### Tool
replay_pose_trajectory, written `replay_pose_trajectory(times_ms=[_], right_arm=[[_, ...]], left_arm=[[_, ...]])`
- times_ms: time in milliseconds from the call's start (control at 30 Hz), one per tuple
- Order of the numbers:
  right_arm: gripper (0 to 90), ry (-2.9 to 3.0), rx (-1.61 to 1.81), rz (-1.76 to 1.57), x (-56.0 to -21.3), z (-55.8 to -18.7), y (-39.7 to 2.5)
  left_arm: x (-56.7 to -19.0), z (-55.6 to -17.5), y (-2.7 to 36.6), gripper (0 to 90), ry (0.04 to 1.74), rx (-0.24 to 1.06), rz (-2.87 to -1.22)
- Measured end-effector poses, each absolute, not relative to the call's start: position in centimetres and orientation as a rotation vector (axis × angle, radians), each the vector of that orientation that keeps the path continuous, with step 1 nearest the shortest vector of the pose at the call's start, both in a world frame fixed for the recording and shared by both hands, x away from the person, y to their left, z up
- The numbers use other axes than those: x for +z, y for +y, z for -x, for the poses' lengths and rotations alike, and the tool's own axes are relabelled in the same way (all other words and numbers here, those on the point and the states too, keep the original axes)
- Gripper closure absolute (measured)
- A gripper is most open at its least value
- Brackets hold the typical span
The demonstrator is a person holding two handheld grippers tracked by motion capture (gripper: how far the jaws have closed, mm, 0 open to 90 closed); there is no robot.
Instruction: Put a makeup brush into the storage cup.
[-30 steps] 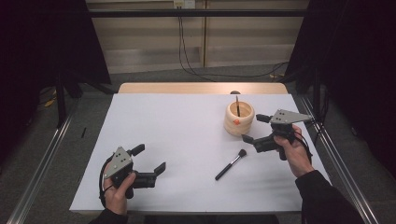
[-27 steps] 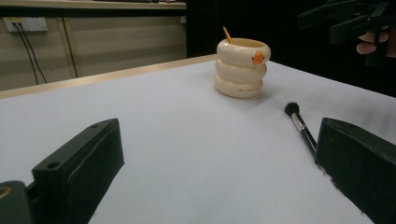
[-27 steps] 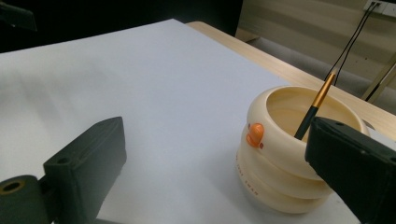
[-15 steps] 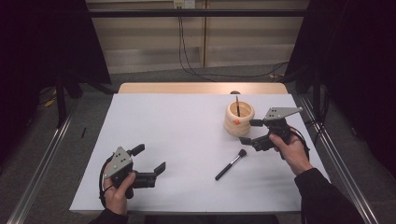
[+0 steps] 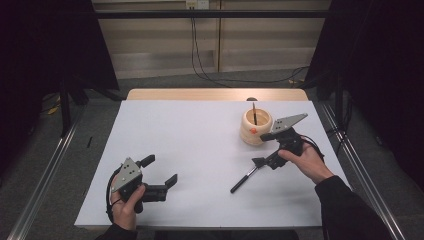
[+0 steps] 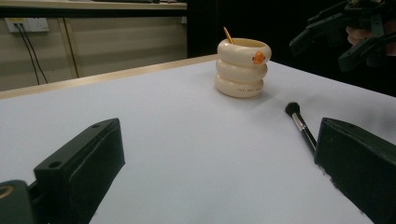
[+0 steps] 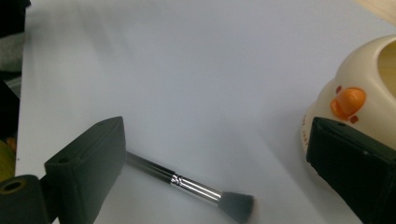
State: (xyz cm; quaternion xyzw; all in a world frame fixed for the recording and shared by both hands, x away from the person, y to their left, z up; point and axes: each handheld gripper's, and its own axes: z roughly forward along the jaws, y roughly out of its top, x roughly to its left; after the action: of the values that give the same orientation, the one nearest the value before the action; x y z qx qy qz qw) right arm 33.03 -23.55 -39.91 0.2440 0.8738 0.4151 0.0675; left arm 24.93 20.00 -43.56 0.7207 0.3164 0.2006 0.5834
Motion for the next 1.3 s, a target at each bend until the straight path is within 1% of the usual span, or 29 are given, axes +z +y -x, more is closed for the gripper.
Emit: replay_pose_trajectory(times_ms=[100,333,400,467,500,533,700,767,933,1067,1167,1233,1300], right_arm=[[6.9,2.701,1.175,-0.696,-40.2,-33.3,-22.9],[7.3,2.806,1.076,-0.621,-40.3,-33.9,-22.2],[4.4,2.825,1.053,-0.607,-40.2,-34.0,-22.0],[7.7,2.856,1.035,-0.61,-40.2,-34.1,-21.9],[6.2,2.865,1.016,-0.624,-40.2,-34.2,-21.8],[6.6,2.887,1.002,-0.615,-40.3,-34.3,-21.7],[14.3,2.951,0.914,-0.538,-40.5,-34.5,-21.0],[13.5,2.968,0.887,-0.521,-40.5,-34.7,-20.8],[16.9,2.992,0.82,-0.484,-40.3,-34.9,-20.7],[27.5,3.054,0.776,-0.432,-40.4,-34.9,-20.7],[30.5,3.079,0.725,-0.433,-40.9,-34.8,-20.3],[35.1,3.11,0.693,-0.408,-41.3,-34.8,-20.0],[36.1,3.124,0.659,-0.393,-41.6,-34.8,-19.7]], left_arm=[[-43.6,-25.0,20.0,1.5,0.745,0.474,-1.678],[-43.6,-25.0,20.0,1.5,0.744,0.468,-1.679],[-43.6,-25.0,20.0,1.5,0.745,0.469,-1.68],[-43.6,-25.0,20.0,1.4,0.736,0.46,-1.68],[-43.6,-25.0,20.0,1.5,0.739,0.471,-1.683],[-43.6,-25.0,20.0,1.6,0.742,0.472,-1.685],[-43.6,-25.0,20.0,1.5,0.739,0.468,-1.686],[-43.6,-25.0,20.0,1.5,0.74,0.472,-1.687],[-43.6,-25.0,20.1,1.4,0.734,0.466,-1.688],[-43.6,-25.0,20.0,1.4,0.743,0.47,-1.689],[-43.7,-25.0,19.9,1.4,0.736,0.467,-1.696],[-43.7,-25.0,19.9,1.4,0.736,0.464,-1.697],[-43.7,-25.0,20.0,1.4,0.737,0.468,-1.695]])
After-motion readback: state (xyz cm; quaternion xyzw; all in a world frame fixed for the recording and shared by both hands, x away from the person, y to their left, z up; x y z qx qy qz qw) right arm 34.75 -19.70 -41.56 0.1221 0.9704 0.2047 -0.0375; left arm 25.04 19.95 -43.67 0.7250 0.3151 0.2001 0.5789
